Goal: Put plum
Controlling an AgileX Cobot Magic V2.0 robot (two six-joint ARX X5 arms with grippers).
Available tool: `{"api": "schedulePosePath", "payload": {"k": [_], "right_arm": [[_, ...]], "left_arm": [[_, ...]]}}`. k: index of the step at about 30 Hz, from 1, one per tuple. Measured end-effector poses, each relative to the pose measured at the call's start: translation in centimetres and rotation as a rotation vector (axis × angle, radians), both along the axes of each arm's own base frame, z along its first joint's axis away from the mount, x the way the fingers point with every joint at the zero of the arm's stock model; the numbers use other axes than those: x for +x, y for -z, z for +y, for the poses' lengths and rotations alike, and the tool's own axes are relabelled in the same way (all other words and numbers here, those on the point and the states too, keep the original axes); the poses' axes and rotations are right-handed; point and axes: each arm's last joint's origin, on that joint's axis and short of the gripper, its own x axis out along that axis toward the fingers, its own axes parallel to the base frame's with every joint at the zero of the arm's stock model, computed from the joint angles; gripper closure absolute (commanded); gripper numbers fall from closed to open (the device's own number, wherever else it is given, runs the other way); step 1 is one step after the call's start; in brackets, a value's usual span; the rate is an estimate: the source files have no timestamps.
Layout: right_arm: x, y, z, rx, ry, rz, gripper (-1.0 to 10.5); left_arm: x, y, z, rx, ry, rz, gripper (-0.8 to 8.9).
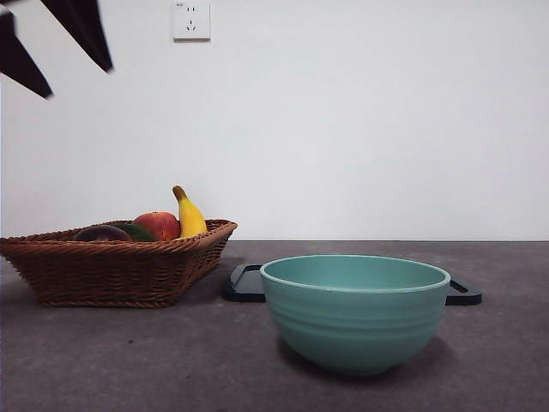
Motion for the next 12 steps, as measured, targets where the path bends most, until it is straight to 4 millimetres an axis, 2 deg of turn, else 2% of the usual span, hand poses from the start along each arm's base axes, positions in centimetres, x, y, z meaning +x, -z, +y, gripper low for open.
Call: {"api": "schedulePosePath", "payload": {"k": [5, 12], "right_arm": [[0.0, 0.0, 0.0, 0.0, 0.0, 0.0, 5.5], [0.0, 0.0, 0.0, 0.0, 0.0, 0.0, 5.5]], "left_arm": [[2.7, 2.3, -1.1, 0.051, -0.004, 0.086, 3.76], [5.2, 6.0, -1.8, 0.121, -0.021, 0.206, 3.76]]}}
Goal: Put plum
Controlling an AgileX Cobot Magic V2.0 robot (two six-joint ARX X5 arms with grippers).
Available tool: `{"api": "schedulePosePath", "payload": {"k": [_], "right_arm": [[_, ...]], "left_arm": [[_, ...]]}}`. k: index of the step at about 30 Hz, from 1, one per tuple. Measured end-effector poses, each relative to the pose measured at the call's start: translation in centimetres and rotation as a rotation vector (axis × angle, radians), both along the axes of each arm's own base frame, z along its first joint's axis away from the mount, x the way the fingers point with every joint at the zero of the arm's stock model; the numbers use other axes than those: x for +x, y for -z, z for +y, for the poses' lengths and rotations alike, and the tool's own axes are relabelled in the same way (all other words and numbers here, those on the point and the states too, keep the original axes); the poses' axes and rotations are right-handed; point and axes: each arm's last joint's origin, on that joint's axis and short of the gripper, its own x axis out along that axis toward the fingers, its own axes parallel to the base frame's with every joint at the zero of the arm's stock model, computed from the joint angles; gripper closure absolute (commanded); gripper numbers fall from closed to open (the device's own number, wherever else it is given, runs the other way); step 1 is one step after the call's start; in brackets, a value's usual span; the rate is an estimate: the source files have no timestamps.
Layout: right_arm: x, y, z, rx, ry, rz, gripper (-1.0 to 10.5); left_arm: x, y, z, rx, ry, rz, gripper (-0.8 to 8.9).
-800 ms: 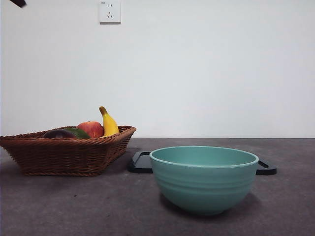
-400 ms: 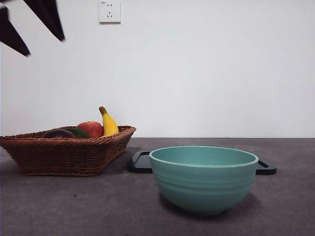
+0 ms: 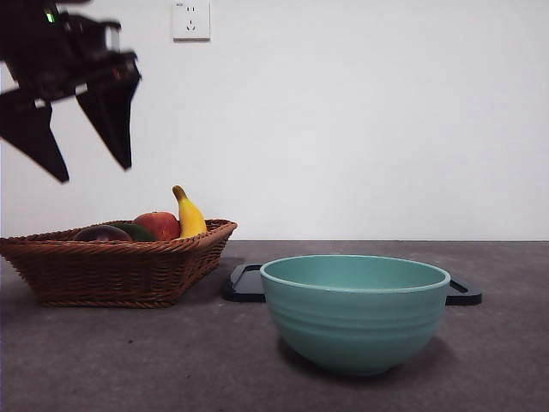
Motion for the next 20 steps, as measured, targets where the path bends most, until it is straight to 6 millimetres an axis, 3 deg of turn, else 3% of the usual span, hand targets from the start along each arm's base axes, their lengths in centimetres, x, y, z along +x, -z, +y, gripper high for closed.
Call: {"api": "schedulePosePath", "payload": {"k": [10, 20], "right_arm": [[0.0, 0.0, 0.0, 0.0, 0.0, -0.001, 5.5], [0.0, 0.0, 0.0, 0.0, 0.0, 0.0, 5.5]], "left_arm": [[2.5, 3.7, -0.7, 0.021, -0.001, 0.062, 3.76], [3.8, 6.5, -1.1, 0.039, -0.001, 0.126, 3.76]]}}
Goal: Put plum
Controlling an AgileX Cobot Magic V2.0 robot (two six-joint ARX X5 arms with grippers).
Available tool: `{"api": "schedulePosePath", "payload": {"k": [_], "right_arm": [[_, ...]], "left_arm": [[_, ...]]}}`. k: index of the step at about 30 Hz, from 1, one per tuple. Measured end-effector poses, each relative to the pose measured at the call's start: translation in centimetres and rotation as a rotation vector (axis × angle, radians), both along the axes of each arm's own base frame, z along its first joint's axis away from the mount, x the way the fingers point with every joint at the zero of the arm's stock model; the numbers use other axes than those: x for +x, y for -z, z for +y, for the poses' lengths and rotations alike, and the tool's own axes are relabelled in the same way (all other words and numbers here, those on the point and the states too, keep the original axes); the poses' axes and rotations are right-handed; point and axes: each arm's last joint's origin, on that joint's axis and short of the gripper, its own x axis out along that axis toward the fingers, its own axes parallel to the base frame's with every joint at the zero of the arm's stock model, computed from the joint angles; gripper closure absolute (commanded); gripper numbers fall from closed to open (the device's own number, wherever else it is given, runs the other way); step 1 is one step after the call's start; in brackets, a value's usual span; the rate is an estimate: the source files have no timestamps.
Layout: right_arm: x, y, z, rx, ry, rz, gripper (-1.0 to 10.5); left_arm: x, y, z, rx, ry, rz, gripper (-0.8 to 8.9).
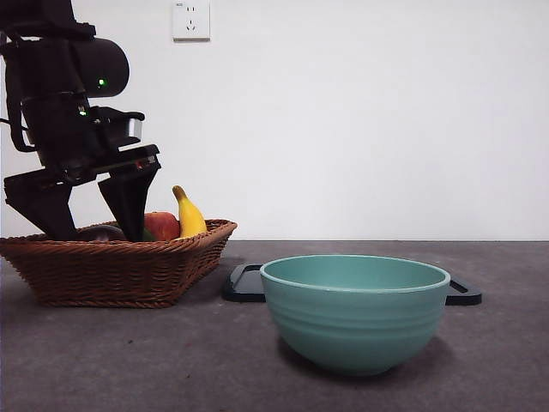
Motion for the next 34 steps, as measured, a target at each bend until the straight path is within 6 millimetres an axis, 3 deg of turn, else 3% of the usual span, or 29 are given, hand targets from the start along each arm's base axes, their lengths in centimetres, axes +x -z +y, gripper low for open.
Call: {"api": "schedulePosePath", "payload": {"k": [5, 9, 16, 25, 29, 34], "right_arm": [[0.0, 0.0, 0.0, 0.0, 0.0, 0.0, 5.5], [0.0, 0.0, 0.0, 0.0, 0.0, 0.0, 5.5], [0.0, 0.0, 0.0, 0.0, 0.0, 0.0, 5.5], [0.0, 0.0, 0.0, 0.0, 0.0, 0.0, 5.5], [0.0, 0.0, 0.0, 0.0, 0.0, 0.0, 5.5], [0.0, 0.0, 0.0, 0.0, 0.0, 0.0, 5.5]], "left_arm": [[0.4, 0.8, -0.1, 0.003, 0.0, 0.01, 3.88], [0.4, 1.1, -0.1, 0.007, 0.0, 0.023, 4.9], [0.4, 1.1, -0.1, 0.007, 0.001, 0.023, 5.78], [0.3, 0.6, -0.1, 0.014, 0.003, 0.057, 5.77], [0.1, -1.0, -0.5, -0.044, 0.028, 0.05, 5.78], [-1.3, -5.8, -1.4, -0.136, 0.089, -0.048, 5.77]]}}
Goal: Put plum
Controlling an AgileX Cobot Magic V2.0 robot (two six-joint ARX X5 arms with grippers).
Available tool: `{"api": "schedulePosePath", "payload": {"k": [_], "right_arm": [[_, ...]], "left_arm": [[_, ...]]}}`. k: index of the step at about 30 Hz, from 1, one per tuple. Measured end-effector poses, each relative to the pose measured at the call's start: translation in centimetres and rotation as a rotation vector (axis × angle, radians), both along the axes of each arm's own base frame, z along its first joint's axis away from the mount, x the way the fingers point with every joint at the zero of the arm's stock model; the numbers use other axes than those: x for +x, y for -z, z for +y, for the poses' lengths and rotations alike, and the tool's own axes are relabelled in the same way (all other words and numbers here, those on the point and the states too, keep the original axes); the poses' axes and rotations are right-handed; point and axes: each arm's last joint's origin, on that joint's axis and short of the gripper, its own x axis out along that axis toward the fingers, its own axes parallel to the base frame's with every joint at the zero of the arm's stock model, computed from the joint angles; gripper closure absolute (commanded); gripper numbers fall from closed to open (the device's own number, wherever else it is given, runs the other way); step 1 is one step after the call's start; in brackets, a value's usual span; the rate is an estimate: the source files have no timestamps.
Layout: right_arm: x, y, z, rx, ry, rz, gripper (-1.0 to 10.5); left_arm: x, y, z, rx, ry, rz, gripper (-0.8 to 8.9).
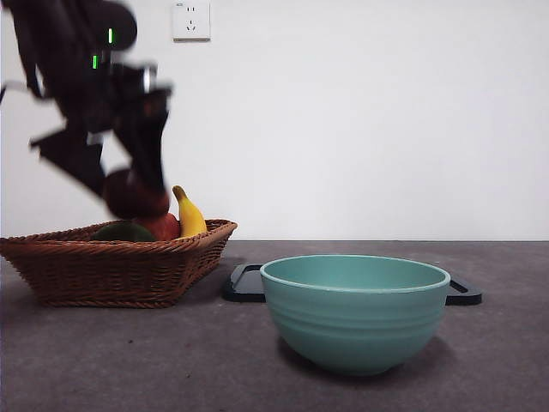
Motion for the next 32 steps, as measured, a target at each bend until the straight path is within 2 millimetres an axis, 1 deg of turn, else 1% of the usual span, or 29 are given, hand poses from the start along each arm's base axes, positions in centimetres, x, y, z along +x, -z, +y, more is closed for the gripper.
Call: {"api": "schedulePosePath", "payload": {"k": [3, 7, 11, 15, 19, 22, 24, 27, 30, 32], "right_arm": [[0.0, 0.0, 0.0, 0.0, 0.0, 0.0, 5.5], [0.0, 0.0, 0.0, 0.0, 0.0, -0.001, 5.5], [0.1, -0.1, 0.0, 0.001, 0.001, -0.008, 5.5], [0.1, -0.1, 0.0, 0.001, 0.001, -0.01, 5.5], [0.1, -0.1, 0.0, 0.001, 0.001, -0.01, 5.5], [0.1, -0.1, 0.0, 0.001, 0.001, -0.01, 5.5], [0.1, -0.1, 0.0, 0.001, 0.001, -0.01, 5.5], [0.1, -0.1, 0.0, 0.001, 0.001, -0.01, 5.5], [0.1, -0.1, 0.0, 0.001, 0.001, -0.01, 5.5], [0.1, -0.1, 0.0, 0.001, 0.001, -0.01, 5.5]], "left_arm": [[-1.9, -3.1, -0.7, -0.06, 0.056, -0.052, 5.77], [-4.5, -5.3, -2.4, -0.139, 0.162, -0.081, 5.77], [-6.9, -6.4, -4.9, -0.165, 0.277, -0.103, 5.73], [-8.8, -6.1, -7.7, -0.166, 0.39, -0.079, 5.73], [-10.2, -5.1, -10.5, -0.156, 0.495, -0.053, 5.73], [-10.6, -4.0, -12.4, -0.136, 0.55, -0.032, 5.73], [-10.6, -2.4, -14.0, -0.108, 0.588, -0.006, 5.73], [-10.5, 0.6, -16.1, -0.026, 0.624, 0.044, 5.73], [-10.0, 3.4, -17.6, 0.027, 0.646, 0.072, 5.73], [-9.6, 4.7, -18.4, 0.041, 0.649, 0.068, 5.73]]}}
